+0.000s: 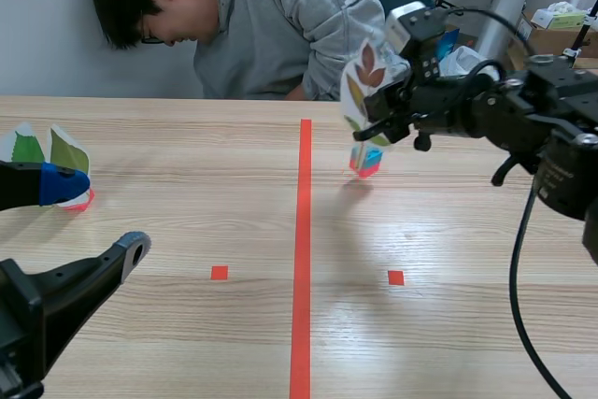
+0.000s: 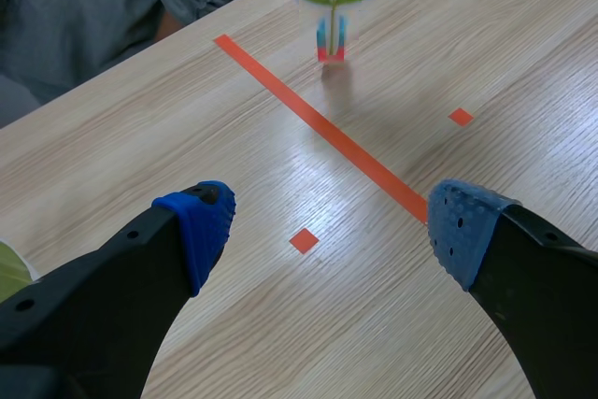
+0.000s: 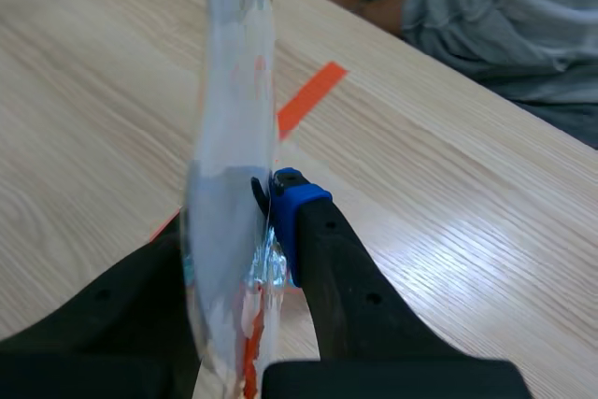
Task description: Do the leaf sorting experiment
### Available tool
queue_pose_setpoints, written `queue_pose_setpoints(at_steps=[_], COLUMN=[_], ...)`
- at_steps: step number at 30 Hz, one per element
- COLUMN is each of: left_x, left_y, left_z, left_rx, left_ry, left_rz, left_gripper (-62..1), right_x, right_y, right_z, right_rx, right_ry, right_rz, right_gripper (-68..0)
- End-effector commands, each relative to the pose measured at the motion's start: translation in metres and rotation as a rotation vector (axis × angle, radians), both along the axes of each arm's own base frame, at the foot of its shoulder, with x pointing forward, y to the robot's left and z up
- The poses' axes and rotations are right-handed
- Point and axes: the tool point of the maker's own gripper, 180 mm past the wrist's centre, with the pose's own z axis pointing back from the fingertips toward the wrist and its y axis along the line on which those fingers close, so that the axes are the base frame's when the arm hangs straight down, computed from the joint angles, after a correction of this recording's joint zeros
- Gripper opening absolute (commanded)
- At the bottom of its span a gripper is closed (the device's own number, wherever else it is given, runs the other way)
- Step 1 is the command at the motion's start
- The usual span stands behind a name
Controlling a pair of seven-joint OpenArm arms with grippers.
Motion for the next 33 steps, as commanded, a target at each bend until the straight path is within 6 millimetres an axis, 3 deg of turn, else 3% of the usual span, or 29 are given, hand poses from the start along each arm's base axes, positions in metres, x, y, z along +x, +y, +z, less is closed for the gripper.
queue_pose_setpoints(at_steps=[1,13,17,23,33], left_x=[0.001,0.001,0.001,0.001,0.001], left_y=[-0.006,-0.007,-0.007,-0.007,-0.007], left_z=[0.010,0.013,0.013,0.014,0.013], left_rx=[-0.032,-0.044,-0.044,-0.044,-0.044], left_ry=[-0.029,-0.043,-0.043,-0.044,-0.044], left_rz=[-0.008,-0.010,-0.010,-0.010,-0.011], left_gripper=[-15.9,-15.9,-15.9,-15.9,-15.9], right_x=[0.007,0.009,0.006,0.003,0.010], right_y=[-0.022,-0.187,-0.228,-0.259,-0.283], right_z=[0.016,0.029,0.038,0.024,0.003], right_rx=[-0.001,-0.066,-0.140,-0.169,-0.150], right_ry=[-0.044,-0.080,-0.107,-0.081,-0.008], right_rz=[-0.041,-0.495,-0.613,-0.699,-0.777], right_gripper=[-66.2,-66.2,-66.3,-66.3,-66.3])
